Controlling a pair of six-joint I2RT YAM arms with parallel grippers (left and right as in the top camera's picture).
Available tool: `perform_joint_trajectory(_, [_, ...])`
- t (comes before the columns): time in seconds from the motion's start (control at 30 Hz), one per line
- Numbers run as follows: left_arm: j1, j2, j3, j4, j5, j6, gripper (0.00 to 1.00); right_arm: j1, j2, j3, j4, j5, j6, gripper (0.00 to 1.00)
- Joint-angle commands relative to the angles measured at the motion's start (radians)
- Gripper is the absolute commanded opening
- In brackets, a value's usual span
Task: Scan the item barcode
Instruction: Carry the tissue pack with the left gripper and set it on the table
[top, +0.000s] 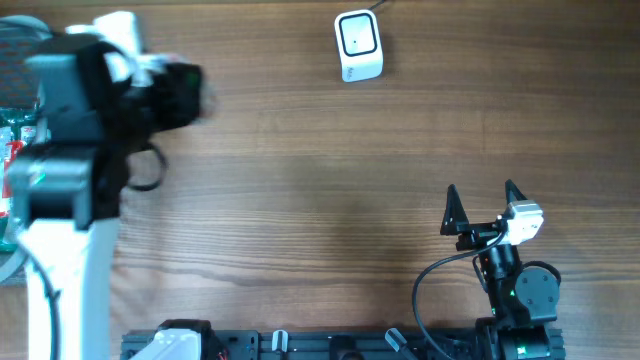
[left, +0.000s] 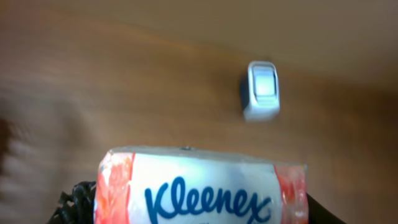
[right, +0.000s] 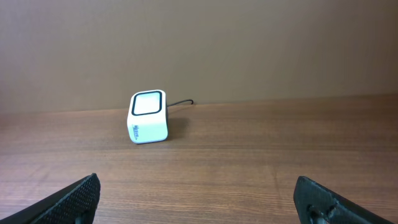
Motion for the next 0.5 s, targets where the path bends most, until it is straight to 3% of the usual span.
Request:
perform_joint_trajectory(0.0, [-0.166,0.103,-0.020,-0.016,0.000,-0.018,0.47,-0.004,0.000,-0.001,0.004,0.003,0.006,1.00])
perform_joint_trajectory(0.2, [-0.415,0.350,-0.038,0.015,-0.057,-0.067,0.49,-0.004,0.000,-0.001,0.004,0.003,0.006,1.00])
perform_joint_trajectory(0.47, [-0.566,0.607,-0.039,0.152,-0.118,-0.242,0.53,-0.004,0.000,-0.001,0.004,0.003,0.006,1.00])
